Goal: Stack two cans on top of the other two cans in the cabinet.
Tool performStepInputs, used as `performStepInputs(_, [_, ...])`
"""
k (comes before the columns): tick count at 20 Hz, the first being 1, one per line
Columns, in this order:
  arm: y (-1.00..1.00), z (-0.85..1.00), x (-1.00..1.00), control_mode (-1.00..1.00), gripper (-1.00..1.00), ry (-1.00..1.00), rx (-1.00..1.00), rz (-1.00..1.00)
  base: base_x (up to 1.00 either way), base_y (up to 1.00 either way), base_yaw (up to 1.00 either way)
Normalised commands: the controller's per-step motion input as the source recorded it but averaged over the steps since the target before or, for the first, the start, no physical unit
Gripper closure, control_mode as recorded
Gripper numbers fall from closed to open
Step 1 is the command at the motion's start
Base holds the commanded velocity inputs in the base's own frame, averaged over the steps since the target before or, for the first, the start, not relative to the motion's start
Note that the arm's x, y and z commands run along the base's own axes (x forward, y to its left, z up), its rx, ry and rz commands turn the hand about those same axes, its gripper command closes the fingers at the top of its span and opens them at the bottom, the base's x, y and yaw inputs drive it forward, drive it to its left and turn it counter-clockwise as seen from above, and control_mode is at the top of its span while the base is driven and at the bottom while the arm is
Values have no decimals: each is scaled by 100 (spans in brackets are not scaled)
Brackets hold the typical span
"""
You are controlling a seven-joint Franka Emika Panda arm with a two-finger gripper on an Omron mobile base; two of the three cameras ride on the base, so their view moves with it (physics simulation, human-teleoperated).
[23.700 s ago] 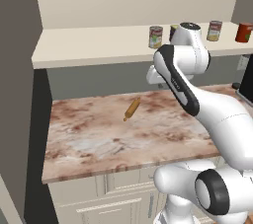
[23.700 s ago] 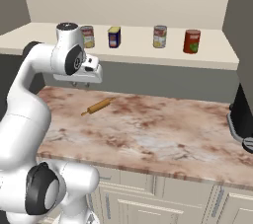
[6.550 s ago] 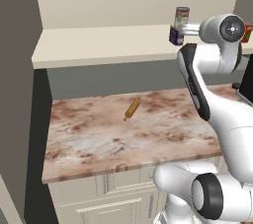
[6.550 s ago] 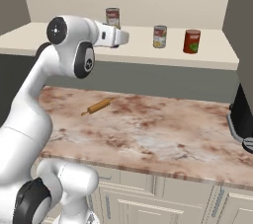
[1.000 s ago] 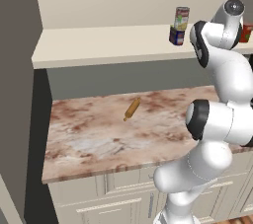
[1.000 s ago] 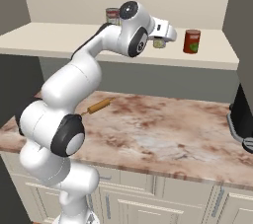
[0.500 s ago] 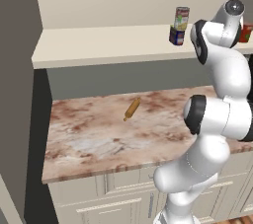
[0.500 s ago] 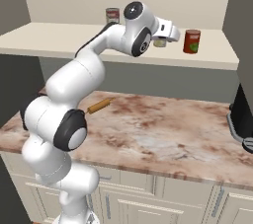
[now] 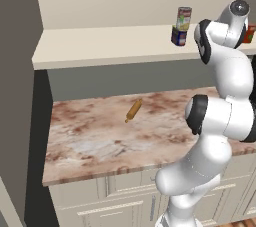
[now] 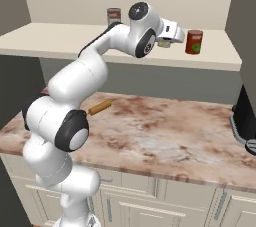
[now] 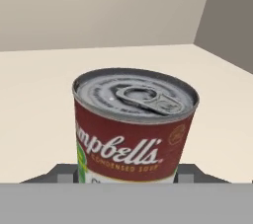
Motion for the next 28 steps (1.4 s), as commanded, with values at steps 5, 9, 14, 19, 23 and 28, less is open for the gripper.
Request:
performStepInputs(5, [-1,-1,-1,-100,100,0,2,0,0,0,0])
performStepInputs(9, [0,2,-9,-100,100,0,0,0,0,0,0])
performStepInputs(14, [0,12,-12,-100,100,-4,0,0,0,0,0])
performStepInputs(19, [-1,6,-22,-100,100,-11,0,0,0,0,0])
performStepInputs(23, [0,7,-22,-100,100,-15,0,0,0,0,0])
performStepInputs(28, [0,22,-9,-100,100,-8,-2,0,0,0,0])
